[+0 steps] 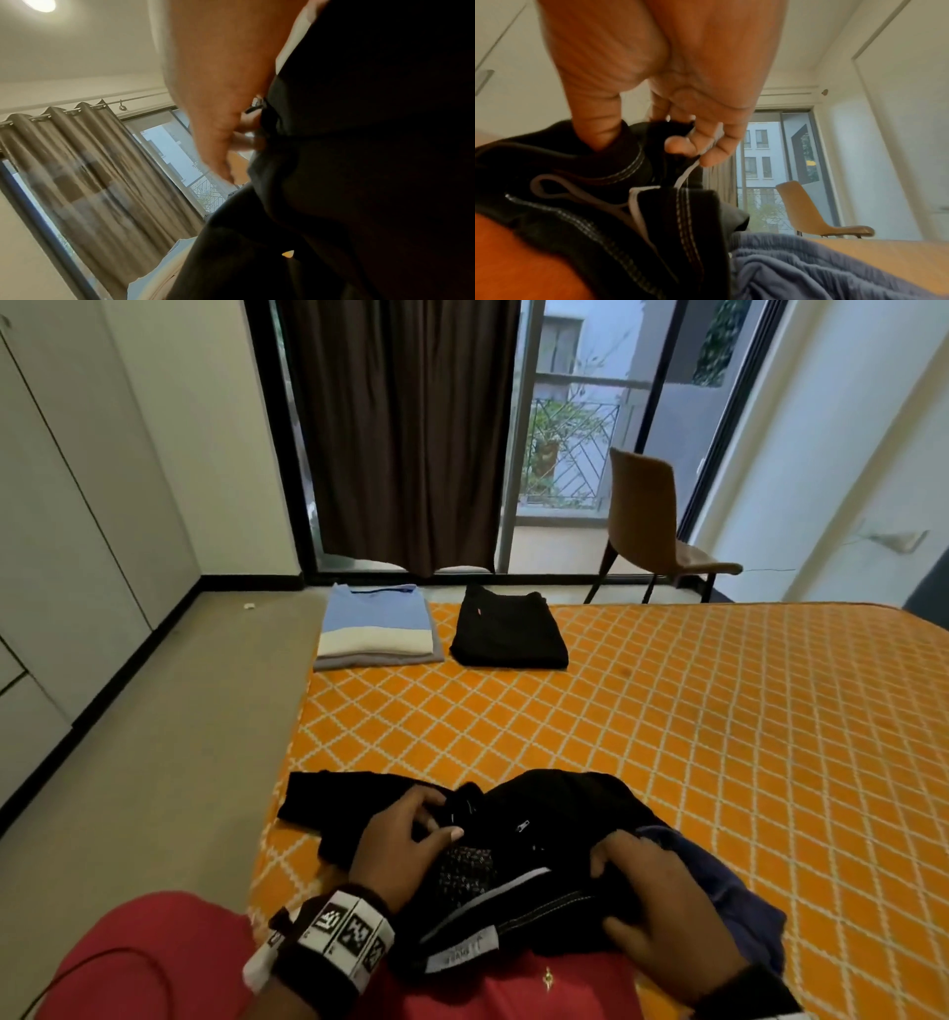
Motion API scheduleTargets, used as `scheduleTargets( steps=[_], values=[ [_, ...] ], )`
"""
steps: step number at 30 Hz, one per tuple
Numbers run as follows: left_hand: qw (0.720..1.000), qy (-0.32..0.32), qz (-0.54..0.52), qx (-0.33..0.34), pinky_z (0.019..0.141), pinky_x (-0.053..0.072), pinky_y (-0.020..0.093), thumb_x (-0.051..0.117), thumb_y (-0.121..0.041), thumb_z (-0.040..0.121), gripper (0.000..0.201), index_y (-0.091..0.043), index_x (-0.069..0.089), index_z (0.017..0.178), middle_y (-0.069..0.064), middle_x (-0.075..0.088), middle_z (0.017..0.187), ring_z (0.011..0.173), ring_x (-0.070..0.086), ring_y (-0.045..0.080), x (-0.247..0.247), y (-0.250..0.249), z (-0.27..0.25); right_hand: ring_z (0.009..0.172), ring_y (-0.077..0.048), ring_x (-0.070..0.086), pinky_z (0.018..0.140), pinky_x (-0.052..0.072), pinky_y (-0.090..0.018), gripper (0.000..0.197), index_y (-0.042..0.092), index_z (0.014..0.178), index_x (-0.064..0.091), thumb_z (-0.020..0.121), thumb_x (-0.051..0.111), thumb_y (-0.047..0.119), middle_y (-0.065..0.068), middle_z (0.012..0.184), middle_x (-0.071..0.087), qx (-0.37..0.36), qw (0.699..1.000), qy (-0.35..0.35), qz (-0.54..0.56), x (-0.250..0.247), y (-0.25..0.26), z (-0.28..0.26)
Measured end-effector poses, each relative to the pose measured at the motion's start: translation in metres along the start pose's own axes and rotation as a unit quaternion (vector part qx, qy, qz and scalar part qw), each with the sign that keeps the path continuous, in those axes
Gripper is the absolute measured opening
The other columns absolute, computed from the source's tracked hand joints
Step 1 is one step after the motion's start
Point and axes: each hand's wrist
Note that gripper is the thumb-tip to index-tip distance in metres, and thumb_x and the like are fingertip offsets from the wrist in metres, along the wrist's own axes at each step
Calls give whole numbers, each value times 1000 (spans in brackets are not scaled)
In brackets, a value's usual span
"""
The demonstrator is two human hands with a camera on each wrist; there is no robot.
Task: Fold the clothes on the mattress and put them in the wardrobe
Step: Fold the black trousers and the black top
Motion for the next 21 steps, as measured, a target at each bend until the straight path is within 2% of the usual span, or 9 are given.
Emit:
scheduleTargets(
  steps=[1, 3, 6, 9, 11, 13, 15, 17, 21],
  values=[
    [1000, -7, 11, 8, 76, 48, 29, 69, -34, 88, 21, -28, 60, 106, -10, 62, 91, 85, 58, 3, -2, 5, -3, 79, -8, 49, 66, 44, -35, 40, 41, 98, 43, 63, 54, 24, 17, 96, 51, 25, 999, 12, 36, -6, -1, -4],
    [999, -20, -6, 33, 76, 44, 25, 65, -36, 91, 11, -29, 61, 98, -13, 62, 93, 88, 58, 2, -8, 17, -9, 78, -15, 52, 67, 46, -40, 41, 41, 104, 45, 71, 56, 19, 15, 104, 50, 55, 994, 24, 90, -16, 1, -8],
    [988, -13, -139, 66, 79, 48, 22, 54, -61, 84, 33, -32, 62, 98, -11, 63, 96, 95, 61, 4, -23, 27, -22, 92, -15, 54, 73, 42, -38, 35, 33, 107, 50, 78, 54, 14, 18, 113, 43, 32, 994, -48, 90, -24, 17, -3],
    [967, -10, -241, 84, 81, 49, 30, 50, -56, 87, 34, -28, 59, 103, -1, 60, 97, 95, 61, 17, -31, 24, -33, 101, -13, 48, 78, 36, -35, 31, 31, 106, 56, 76, 56, 28, 16, 115, 50, -5, 989, -141, -52, -25, 39, 16],
    [963, -21, -255, 88, 81, 50, 29, 46, -55, 90, 33, -28, 59, 104, -1, 62, 98, 96, 62, 16, -33, 21, -36, 98, -17, 46, 76, 36, -40, 41, 36, 113, 57, 74, 60, 46, 18, 115, 54, -13, 977, -101, -186, -15, 42, 30],
    [963, -55, -254, 79, 78, 51, 22, 43, -57, 92, 31, -32, 59, 102, -3, 62, 98, 94, 63, 9, -35, 20, -36, 94, -23, 48, 72, 41, -44, 36, 36, 109, 61, 77, 55, 50, 16, 101, 59, -4, 974, -56, -221, 0, 37, 39],
    [965, -108, -231, 60, 69, 46, 15, 38, -47, 101, 25, -29, 55, 96, 2, 58, 90, 80, 58, 4, -41, 19, -35, 89, -25, 48, 68, 43, -49, 23, 35, 95, 66, 80, 50, 43, 14, 84, 57, 6, 974, -79, -210, 3, 34, 40],
    [963, -166, -212, 17, 60, 40, 15, 35, -41, 99, 28, -20, 49, 88, 14, 51, 82, 71, 51, 12, -46, 18, -37, 89, -21, 47, 75, 38, -47, 17, 35, 87, 68, 78, 53, 37, 15, 79, 56, -14, 972, -104, -209, 0, 36, 32],
    [980, -144, -125, -48, 61, 39, 22, 37, -82, 81, 65, -18, 47, 91, 7, 54, 80, 76, 53, 18, -46, 15, -42, 97, -16, 52, 100, 26, -49, 8, 30, 69, 64, 67, 63, 38, 15, 67, 52, -100, 960, -80, -250, 7, 54, 10]
  ],
)
Point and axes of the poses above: each hand's wrist, its own z-axis towards the middle knuckle, its own x-axis out of the palm, y = z × x
